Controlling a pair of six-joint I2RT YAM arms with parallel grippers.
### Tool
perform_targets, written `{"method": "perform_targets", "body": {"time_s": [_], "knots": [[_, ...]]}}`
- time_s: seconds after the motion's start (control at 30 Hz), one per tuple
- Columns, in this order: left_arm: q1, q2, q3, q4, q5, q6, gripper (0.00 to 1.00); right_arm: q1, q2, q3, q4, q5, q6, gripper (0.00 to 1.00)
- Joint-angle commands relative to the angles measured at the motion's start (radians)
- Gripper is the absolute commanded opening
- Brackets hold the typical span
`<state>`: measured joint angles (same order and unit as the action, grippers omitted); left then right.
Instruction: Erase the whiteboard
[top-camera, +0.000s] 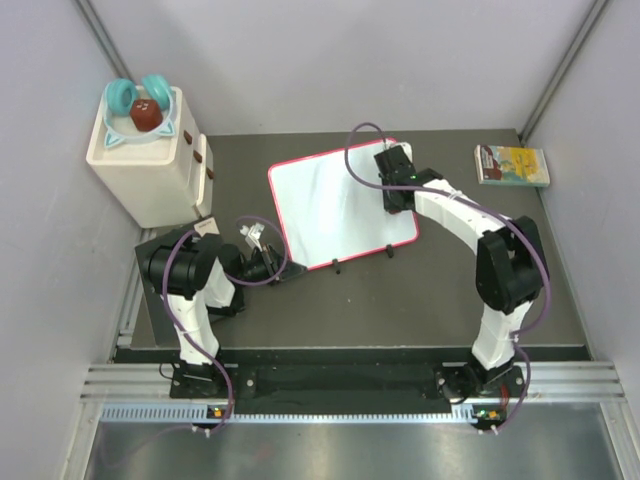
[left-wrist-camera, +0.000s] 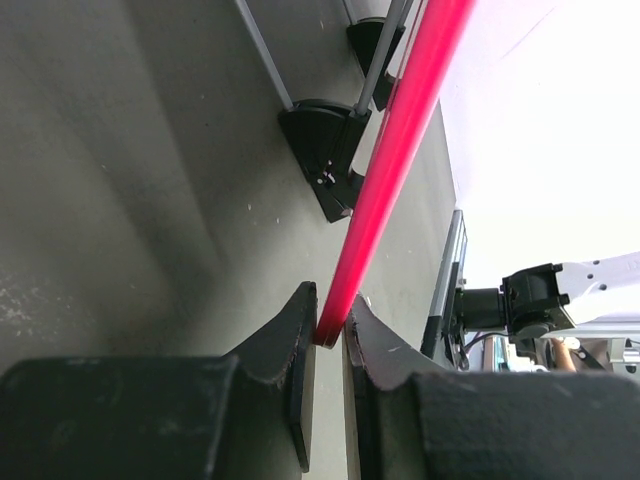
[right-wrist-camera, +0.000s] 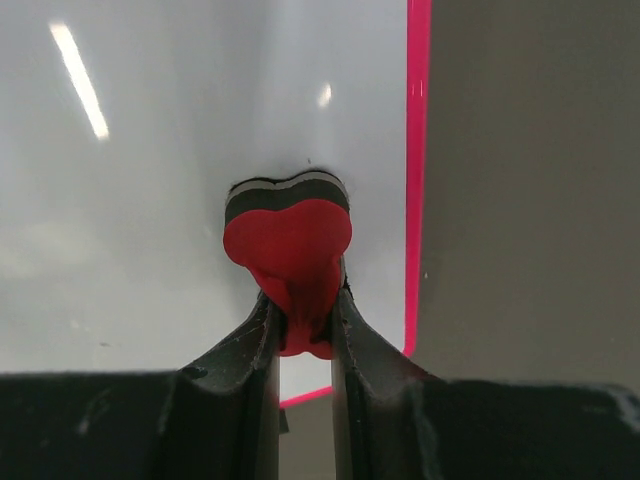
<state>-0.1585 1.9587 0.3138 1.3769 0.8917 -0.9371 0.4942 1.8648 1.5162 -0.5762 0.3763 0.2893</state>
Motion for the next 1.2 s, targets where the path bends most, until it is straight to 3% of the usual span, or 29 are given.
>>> {"method": "perform_targets", "body": {"time_s": [0.0,0.37,0.63,0.77,0.9,0.93,0.97,1.03,1.17], "knots": [[0.004,-0.018,-0.022,0.32,-0.007,0.032,0.0,0.0,-0.093,-0.122,0.033,-0.005,0.042,0.0],[0.004,-0.021,-0.025,0.321,-0.005,0.032,0.0,0.001,-0.452,-0.448,0.085,-0.079,0.112,0.0],[0.005,-0.029,-0.03,0.32,-0.008,0.034,0.0,0.058,-0.561,-0.646,0.104,-0.172,0.194,0.0],[0.005,-0.029,-0.032,0.32,-0.013,0.035,0.0,0.089,-0.564,-0.735,0.114,-0.214,0.226,0.05],[0.005,-0.029,-0.033,0.32,-0.013,0.035,0.0,0.119,-0.581,-0.783,0.139,-0.229,0.264,0.34],[0.005,-0.029,-0.033,0.32,-0.013,0.037,0.0,0.127,-0.582,-0.787,0.142,-0.221,0.266,0.59],[0.005,-0.032,-0.036,0.32,-0.013,0.037,0.0,0.132,-0.585,-0.794,0.142,-0.217,0.271,0.7],[0.005,-0.035,-0.036,0.32,-0.01,0.038,0.04,0.132,-0.586,-0.798,0.145,-0.206,0.271,0.83],[0.005,-0.04,-0.039,0.32,-0.013,0.041,0.18,0.133,-0.581,-0.811,0.153,-0.203,0.267,0.88]]}}
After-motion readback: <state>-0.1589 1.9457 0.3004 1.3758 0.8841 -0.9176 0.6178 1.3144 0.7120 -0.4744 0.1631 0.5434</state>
